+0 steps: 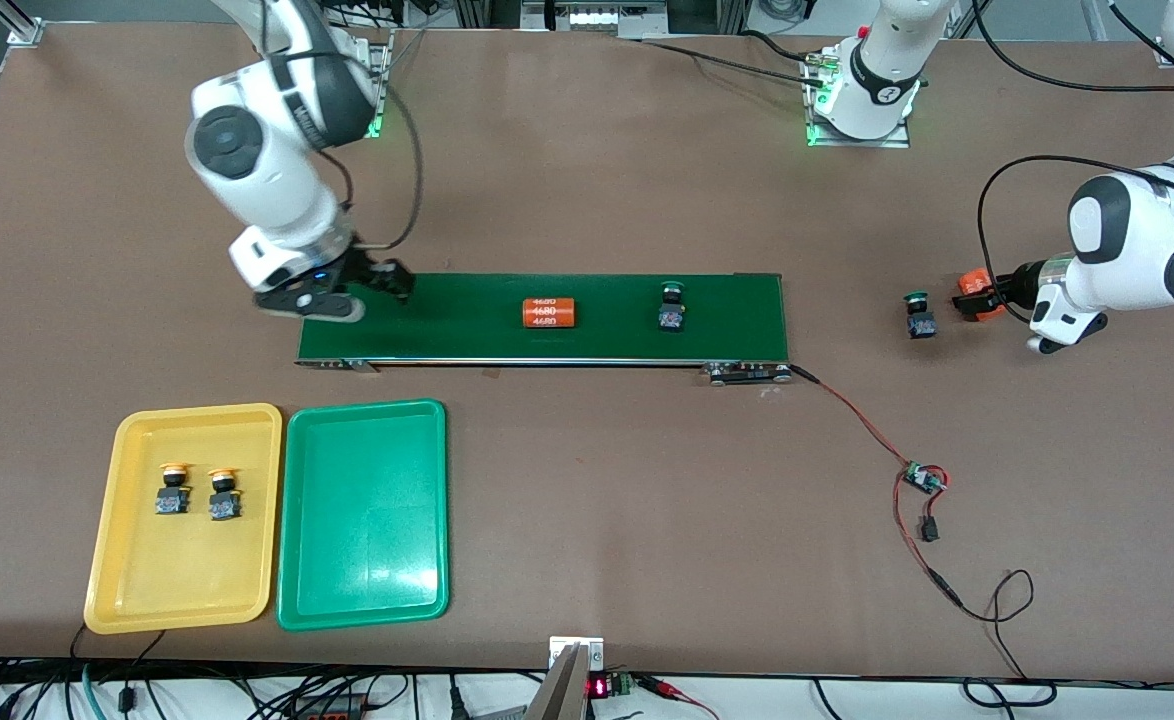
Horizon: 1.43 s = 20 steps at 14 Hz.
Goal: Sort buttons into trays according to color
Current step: 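Grasp an orange battery with the left gripper while the right gripper returns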
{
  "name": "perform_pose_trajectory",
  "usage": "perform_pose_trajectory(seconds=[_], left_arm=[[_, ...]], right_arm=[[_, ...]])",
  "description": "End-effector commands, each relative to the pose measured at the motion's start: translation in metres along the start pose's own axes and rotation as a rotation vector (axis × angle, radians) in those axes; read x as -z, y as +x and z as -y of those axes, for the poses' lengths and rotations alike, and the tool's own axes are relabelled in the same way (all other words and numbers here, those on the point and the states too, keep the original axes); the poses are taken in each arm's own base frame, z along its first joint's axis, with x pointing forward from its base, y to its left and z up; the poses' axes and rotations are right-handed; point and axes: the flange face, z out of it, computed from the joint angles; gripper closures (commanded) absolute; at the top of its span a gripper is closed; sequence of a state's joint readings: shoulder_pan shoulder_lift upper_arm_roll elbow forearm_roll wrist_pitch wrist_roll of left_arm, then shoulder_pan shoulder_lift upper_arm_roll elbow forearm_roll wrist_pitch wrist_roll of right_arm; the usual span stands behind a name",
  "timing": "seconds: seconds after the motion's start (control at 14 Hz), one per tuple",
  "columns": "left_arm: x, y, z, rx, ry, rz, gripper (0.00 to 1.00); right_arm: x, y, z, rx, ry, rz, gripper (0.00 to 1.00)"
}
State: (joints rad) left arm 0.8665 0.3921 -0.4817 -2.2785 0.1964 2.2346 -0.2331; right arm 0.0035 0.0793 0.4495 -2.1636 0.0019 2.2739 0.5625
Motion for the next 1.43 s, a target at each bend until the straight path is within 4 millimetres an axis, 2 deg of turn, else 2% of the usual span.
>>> perform_pose_trajectory(seconds=[0.0, 0.07, 0.14, 0.29, 0.36, 0.43, 0.57, 0.64, 0.79, 0.86, 1.0, 1.07, 1.22, 1.36], left_arm=[[-0.011, 0.000, 0.006, -0.010, 0.001, 0.006, 0.00], [-0.013, 0.000, 0.006, -0.010, 0.000, 0.010, 0.00], [-0.017, -0.002, 0.006, -0.010, 0.000, 0.019, 0.16], [-0.018, -0.005, 0.006, -0.016, 0.004, 0.030, 0.68], [-0.016, -0.005, 0.006, -0.018, 0.008, 0.033, 0.86], [-0.014, -0.006, 0.007, -0.023, 0.014, 0.046, 0.96], [0.002, -0.007, 0.001, -0.034, 0.035, 0.026, 1.00], [0.017, -0.005, -0.011, -0.056, 0.050, -0.007, 1.00], [0.060, -0.014, -0.058, -0.180, 0.121, -0.062, 1.00], [0.082, -0.026, -0.095, -0.257, 0.159, -0.092, 1.00], [0.105, -0.054, -0.154, -0.366, 0.215, -0.129, 1.00], [0.112, -0.074, -0.197, -0.446, 0.238, -0.153, 1.00], [0.117, -0.106, -0.262, -0.573, 0.251, -0.187, 1.00], [0.100, -0.142, -0.316, -0.720, 0.269, -0.186, 1.00]], right_arm=[[-0.012, -0.008, 0.015, 0.008, 0.015, 0.001, 0.00], [-0.018, -0.008, 0.015, 0.007, 0.012, 0.011, 0.00], [-0.021, -0.008, 0.014, 0.005, 0.011, 0.017, 0.00], [-0.023, -0.007, 0.015, 0.003, 0.011, 0.018, 0.00], [-0.025, -0.007, 0.014, 0.007, 0.006, 0.020, 0.00], [-0.025, -0.007, 0.014, 0.007, 0.006, 0.021, 0.00], [-0.025, -0.007, 0.014, 0.007, 0.005, 0.022, 0.00], [-0.025, -0.008, 0.015, 0.007, 0.005, 0.022, 0.00], [-0.026, -0.008, 0.015, 0.010, 0.004, 0.022, 0.00], [-0.025, -0.007, 0.014, 0.008, 0.004, 0.020, 0.00], [-0.026, -0.007, 0.014, 0.015, -0.003, 0.017, 0.00], [-0.026, -0.007, 0.014, 0.020, -0.006, 0.015, 0.00], [-0.026, -0.007, 0.013, 0.021, -0.007, 0.014, 0.00], [-0.025, -0.006, 0.013, 0.032, -0.017, 0.005, 0.00]])
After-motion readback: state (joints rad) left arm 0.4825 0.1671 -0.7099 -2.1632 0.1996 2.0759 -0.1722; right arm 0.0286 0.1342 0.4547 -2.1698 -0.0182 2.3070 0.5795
